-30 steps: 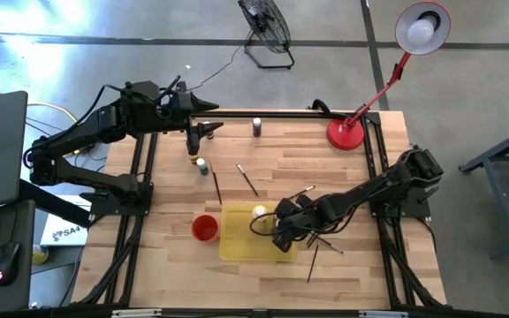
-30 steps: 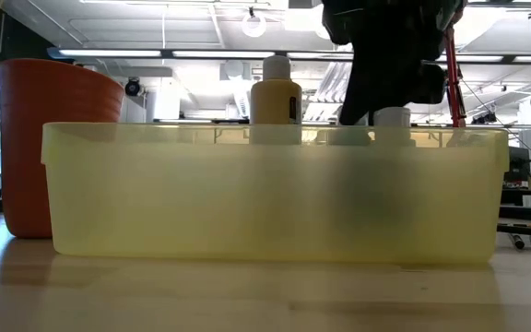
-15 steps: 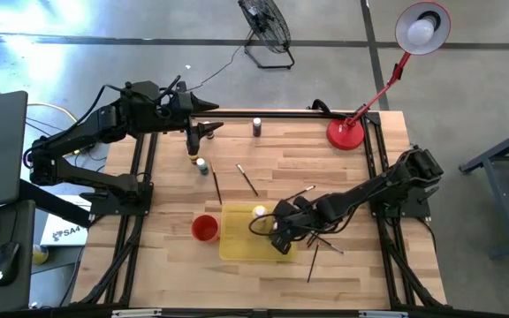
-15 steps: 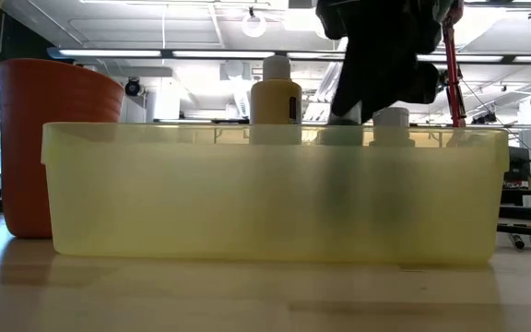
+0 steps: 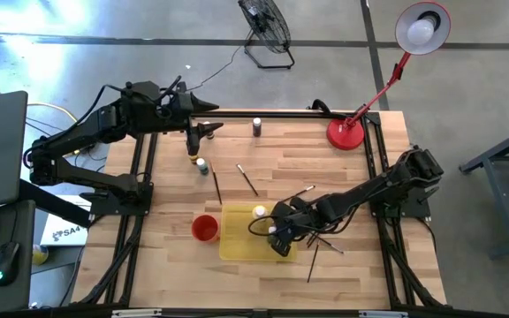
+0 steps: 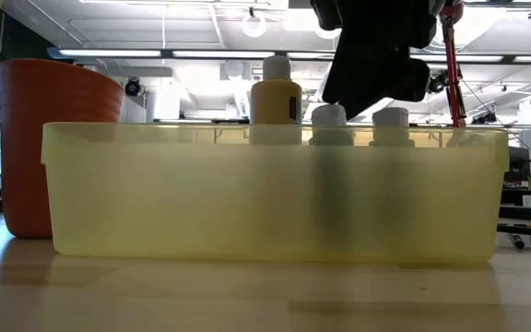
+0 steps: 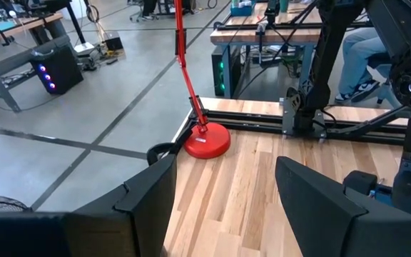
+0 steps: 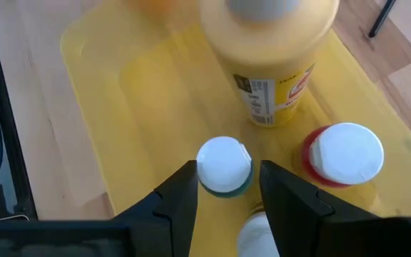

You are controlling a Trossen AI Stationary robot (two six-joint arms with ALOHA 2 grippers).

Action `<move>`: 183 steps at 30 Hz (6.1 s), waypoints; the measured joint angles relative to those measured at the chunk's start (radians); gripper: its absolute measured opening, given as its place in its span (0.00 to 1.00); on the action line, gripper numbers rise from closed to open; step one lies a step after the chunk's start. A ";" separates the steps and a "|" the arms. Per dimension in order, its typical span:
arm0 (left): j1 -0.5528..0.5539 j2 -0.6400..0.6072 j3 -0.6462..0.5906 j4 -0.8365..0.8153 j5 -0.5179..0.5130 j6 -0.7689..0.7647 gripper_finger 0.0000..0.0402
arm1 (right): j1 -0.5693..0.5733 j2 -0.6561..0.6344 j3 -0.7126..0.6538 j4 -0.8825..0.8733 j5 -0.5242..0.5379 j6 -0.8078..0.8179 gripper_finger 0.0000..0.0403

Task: Pick & Place Paint Supplies
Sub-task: Put the green paint bottle into the yellow bin, then put the silver paintbrush into the orange cup

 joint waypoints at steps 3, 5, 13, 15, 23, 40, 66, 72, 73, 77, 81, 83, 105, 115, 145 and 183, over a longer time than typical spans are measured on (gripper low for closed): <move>0.000 0.000 0.000 -0.009 0.000 0.000 0.58 | 0.000 0.000 0.000 -0.001 -0.001 -0.004 0.35; 0.000 0.000 0.000 -0.015 0.000 0.000 0.58 | 0.000 0.000 0.000 -0.001 -0.001 -0.004 0.36; 0.000 0.000 0.000 -0.018 0.000 0.000 0.58 | 0.000 0.000 0.000 -0.002 -0.099 -0.032 0.37; 0.000 0.000 0.000 -0.018 0.000 0.000 0.58 | 0.000 0.000 0.000 -0.002 -0.114 -0.038 0.37; 0.000 0.000 0.000 -0.018 0.000 0.000 0.58 | 0.000 0.000 0.000 -0.001 -0.159 -0.088 0.45; 0.000 0.000 0.000 -0.018 0.000 0.000 0.58 | -0.050 -0.138 0.000 -0.052 -0.338 -0.135 0.54; 0.000 0.000 0.000 -0.051 0.000 0.000 0.58 | -0.016 -0.575 0.000 -0.239 0.067 -0.055 0.37; 0.000 0.000 0.000 -0.051 0.000 0.000 0.58 | -0.016 -0.557 0.000 -0.241 0.119 -0.063 0.37; 0.000 0.000 0.000 -0.051 0.000 0.000 0.58 | -0.016 -0.558 0.000 -0.240 0.114 -0.063 0.37; 0.000 0.000 0.000 -0.051 0.000 0.000 0.58 | -0.016 -0.562 0.000 -0.245 0.107 -0.063 0.37; 0.000 0.000 0.000 -0.051 0.000 0.000 0.58 | -0.016 -0.563 0.000 -0.283 0.103 -0.063 0.37; 0.000 0.000 0.000 -0.051 0.000 0.000 0.58 | -0.016 -0.563 0.000 -0.313 0.087 -0.063 0.37; 0.000 0.000 0.000 -0.051 0.000 0.000 0.58 | -0.016 -0.563 0.000 -0.490 0.006 -0.197 0.37; 0.000 0.000 0.000 -0.051 0.000 -0.055 0.58 | -0.030 -0.563 0.000 -0.494 0.089 -0.300 0.37; 0.000 0.000 0.000 -0.051 0.001 -0.051 0.58 | -0.313 -0.557 -0.219 -0.413 -0.019 -0.547 0.37; 0.000 0.000 0.000 -0.073 0.001 -0.053 0.58 | -0.621 -0.100 -0.306 -0.290 -0.257 -1.237 0.37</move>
